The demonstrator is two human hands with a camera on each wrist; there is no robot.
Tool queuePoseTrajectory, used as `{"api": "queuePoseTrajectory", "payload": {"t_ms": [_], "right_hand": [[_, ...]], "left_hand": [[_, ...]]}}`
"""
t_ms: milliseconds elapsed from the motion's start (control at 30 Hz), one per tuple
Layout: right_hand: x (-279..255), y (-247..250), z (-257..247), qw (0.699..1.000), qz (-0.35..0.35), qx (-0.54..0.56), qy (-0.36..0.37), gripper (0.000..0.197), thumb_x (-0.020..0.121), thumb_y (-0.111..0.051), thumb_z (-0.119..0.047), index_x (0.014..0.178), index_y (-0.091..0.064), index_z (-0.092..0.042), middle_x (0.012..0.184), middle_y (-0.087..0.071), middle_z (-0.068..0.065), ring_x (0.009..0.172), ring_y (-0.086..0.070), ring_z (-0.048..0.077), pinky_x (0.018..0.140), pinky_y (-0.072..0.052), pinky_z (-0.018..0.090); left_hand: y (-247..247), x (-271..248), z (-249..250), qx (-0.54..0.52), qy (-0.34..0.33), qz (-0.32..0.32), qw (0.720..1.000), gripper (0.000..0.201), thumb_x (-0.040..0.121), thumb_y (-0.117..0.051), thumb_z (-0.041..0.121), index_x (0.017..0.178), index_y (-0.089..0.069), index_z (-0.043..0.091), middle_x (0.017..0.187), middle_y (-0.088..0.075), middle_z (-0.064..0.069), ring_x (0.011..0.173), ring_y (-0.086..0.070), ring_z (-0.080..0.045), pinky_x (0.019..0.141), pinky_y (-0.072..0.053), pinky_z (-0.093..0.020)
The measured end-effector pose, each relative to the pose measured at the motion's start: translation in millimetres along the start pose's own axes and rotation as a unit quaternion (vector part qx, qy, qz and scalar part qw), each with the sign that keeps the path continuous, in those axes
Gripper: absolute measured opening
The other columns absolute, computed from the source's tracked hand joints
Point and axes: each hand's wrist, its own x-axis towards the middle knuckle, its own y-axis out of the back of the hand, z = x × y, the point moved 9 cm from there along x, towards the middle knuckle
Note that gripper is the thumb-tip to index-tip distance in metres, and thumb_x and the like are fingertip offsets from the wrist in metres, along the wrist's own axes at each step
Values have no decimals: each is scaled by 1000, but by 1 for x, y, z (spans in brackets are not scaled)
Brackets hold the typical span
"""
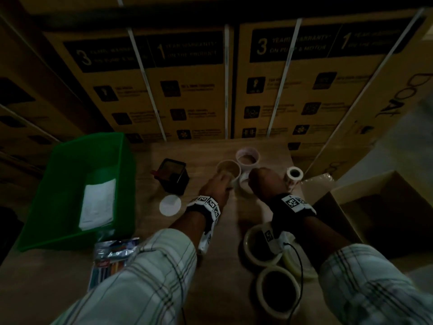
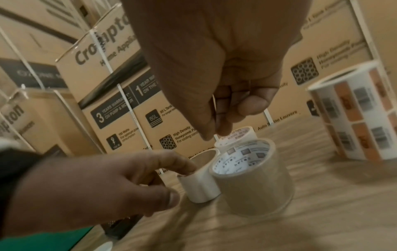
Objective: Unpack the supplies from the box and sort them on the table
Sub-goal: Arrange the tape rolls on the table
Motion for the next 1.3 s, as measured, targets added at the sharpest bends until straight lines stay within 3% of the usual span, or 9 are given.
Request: {"api": "queuePoseTrajectory", "payload": {"t_ms": [200, 367, 600, 700, 800, 900, 1000, 1133, 1300], "right_hand": [[8, -21, 19, 999, -52, 2, -2, 30, 84, -62, -22, 112, -62, -13, 117, -62, 14, 107, -59, 31, 89, -48, 37], [13, -28, 16, 997, -74, 8, 37, 31, 82, -66, -23, 111, -66, -14, 122, -62, 11, 111, -58, 28, 96, -47, 36], [27, -63, 6, 990, -113, -54, 62, 47, 82, -55, -24, 126, -54, -6, 135, -52, 16, 123, -50, 32, 104, -44, 40], [34, -87, 11, 986, -129, -80, 69, 42, 82, -50, -20, 121, -56, -6, 130, -55, 17, 120, -51, 33, 103, -45, 42], [21, -74, -18, 983, -119, -88, 107, 33, 82, -48, -23, 107, -63, -7, 118, -61, 15, 110, -57, 32, 97, -48, 40], [9, -60, -50, 985, -95, -61, 133, 36, 85, -53, -26, 111, -63, -3, 120, -61, 19, 112, -57, 33, 100, -43, 36], [-6, -53, -82, 984, -96, -45, 144, 29, 82, -58, -23, 104, -66, -5, 117, -63, 17, 108, -59, 33, 94, -47, 36], [-29, -53, -121, 978, -88, -65, 177, 34, 84, -59, -21, 113, -63, -3, 126, -58, 18, 118, -54, 32, 101, -41, 35], [-70, -77, -155, 971, -89, -78, 206, 36, 87, -55, -25, 116, -61, -3, 129, -56, 19, 120, -52, 34, 104, -39, 36]], "left_hand": [[-3, 15, -6, 9, 51, 6, 999, 39, 92, -53, 16, 131, -52, 21, 142, -45, -4, 124, -49, -31, 103, -44, -41], [9, 4, -22, -29, 80, 58, 995, 29, 89, -51, 21, 116, -62, 27, 132, -55, -2, 116, -55, -28, 98, -48, -40], [10, -38, -35, -66, 112, 105, 986, 30, 92, -47, 15, 119, -62, 14, 130, -53, -10, 118, -50, -28, 100, -40, -33], [4, -57, -38, -89, 126, 110, 982, 29, 92, -48, 14, 117, -62, 13, 128, -54, -10, 116, -52, -29, 98, -41, -34], [10, -78, -41, -91, 145, 121, 978, 29, 93, -47, 15, 117, -62, 10, 129, -54, -11, 117, -51, -29, 98, -42, -36], [20, -105, -47, -99, 155, 143, 972, 29, 92, -49, 13, 116, -63, 9, 129, -56, -12, 114, -54, -28, 96, -43, -35], [20, -139, -56, -121, 173, 142, 967, 30, 90, -53, 12, 117, -64, 10, 131, -57, -12, 116, -54, -29, 96, -44, -32], [19, -184, -57, -139, 149, 136, 969, 42, 86, -54, 6, 127, -60, 12, 138, -54, -8, 123, -52, -27, 101, -39, -27], [7, -243, -66, -128, 167, 148, 966, 33, 87, -55, 10, 119, -63, 10, 134, -56, -11, 121, -53, -29, 97, -38, -25]]}}
